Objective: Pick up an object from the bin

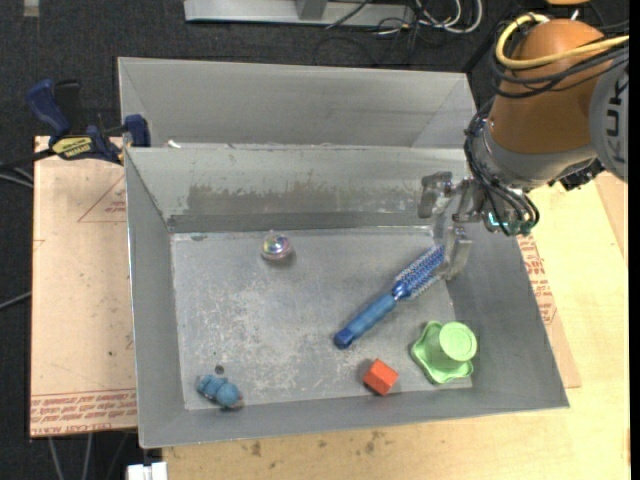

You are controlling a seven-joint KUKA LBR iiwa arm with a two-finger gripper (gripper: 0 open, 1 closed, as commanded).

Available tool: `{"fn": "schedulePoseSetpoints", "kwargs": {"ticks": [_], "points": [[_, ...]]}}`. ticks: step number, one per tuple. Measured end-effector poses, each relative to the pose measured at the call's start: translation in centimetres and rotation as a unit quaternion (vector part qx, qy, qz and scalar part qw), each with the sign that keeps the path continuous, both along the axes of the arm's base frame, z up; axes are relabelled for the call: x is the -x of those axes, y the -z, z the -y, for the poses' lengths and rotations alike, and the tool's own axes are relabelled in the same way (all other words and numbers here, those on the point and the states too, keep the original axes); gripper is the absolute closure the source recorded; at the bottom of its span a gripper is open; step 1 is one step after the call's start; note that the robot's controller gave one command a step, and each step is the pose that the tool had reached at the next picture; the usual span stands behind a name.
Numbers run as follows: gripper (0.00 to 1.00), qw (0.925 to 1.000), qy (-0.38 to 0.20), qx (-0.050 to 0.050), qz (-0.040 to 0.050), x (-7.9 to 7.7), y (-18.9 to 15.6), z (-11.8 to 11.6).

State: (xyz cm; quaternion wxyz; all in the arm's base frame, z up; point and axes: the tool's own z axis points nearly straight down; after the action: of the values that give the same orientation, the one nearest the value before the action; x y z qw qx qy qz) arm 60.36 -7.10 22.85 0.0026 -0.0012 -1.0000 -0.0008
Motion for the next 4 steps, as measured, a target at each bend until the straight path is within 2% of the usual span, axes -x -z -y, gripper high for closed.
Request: {"fn": "schedulePoseSetpoints", "kwargs": {"ticks": [1,2,3,4], "points": [[0.0,0.9983,0.058,0.0,-0.0001,3.8,12.8,0.0],[1.0,0.9984,0.057,0.0,0.0041,3.6,12.3,0.0],[0.0,0.9984,0.057,0.001,0.004,3.6,12.3,0.0],[0.0,0.9975,0.071,0.0,0.0026,11.8,15.6,0.1]]}}
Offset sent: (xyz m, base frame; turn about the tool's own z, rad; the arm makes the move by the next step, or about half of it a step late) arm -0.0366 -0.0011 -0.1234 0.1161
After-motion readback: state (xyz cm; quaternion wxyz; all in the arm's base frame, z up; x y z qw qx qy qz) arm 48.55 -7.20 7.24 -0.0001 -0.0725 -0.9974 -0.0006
